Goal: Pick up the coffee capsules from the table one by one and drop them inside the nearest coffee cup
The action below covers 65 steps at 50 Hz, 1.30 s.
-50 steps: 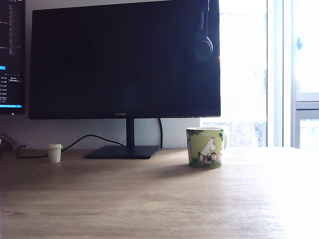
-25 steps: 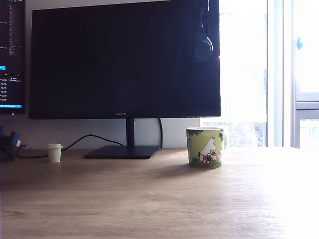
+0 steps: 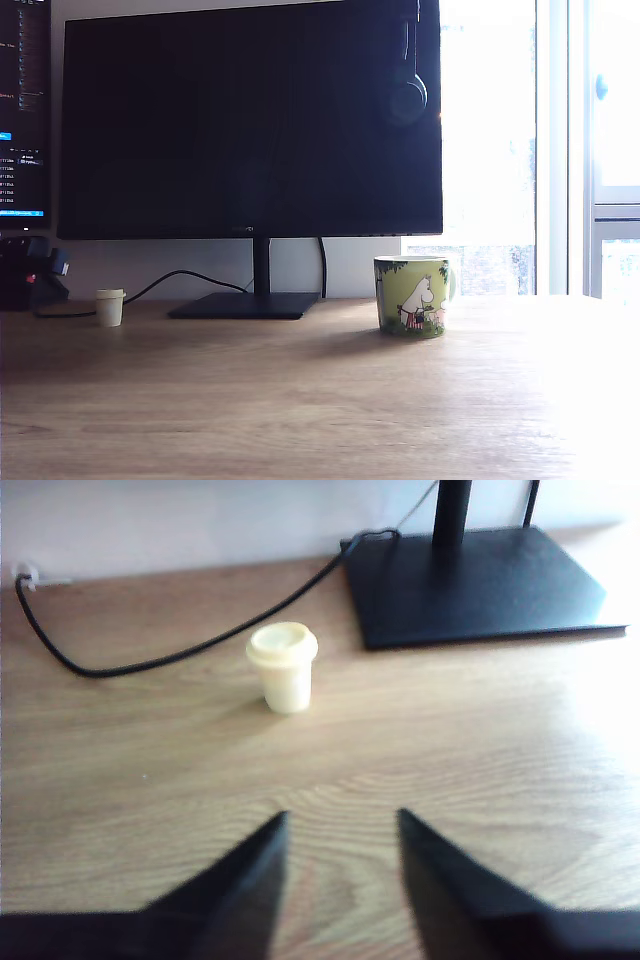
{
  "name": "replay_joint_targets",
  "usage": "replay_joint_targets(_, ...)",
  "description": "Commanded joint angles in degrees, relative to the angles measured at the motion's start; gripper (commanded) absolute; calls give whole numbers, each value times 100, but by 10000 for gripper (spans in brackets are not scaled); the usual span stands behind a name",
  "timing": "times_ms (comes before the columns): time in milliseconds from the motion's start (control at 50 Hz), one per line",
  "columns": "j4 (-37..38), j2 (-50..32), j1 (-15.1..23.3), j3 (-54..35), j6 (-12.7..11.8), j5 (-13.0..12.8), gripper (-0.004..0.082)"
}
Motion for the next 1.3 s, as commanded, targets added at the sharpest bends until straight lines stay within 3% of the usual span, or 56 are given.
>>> replay_joint_targets(0,59,72,26,-28,-17,13,716)
replay_joint_targets(680,286,162,483,-26,-24,13,712)
replay_joint_targets(1020,1025,933,483,52,-24,17,712)
replay_joint_targets(1280,1130,1349,481,372,-24,68,712)
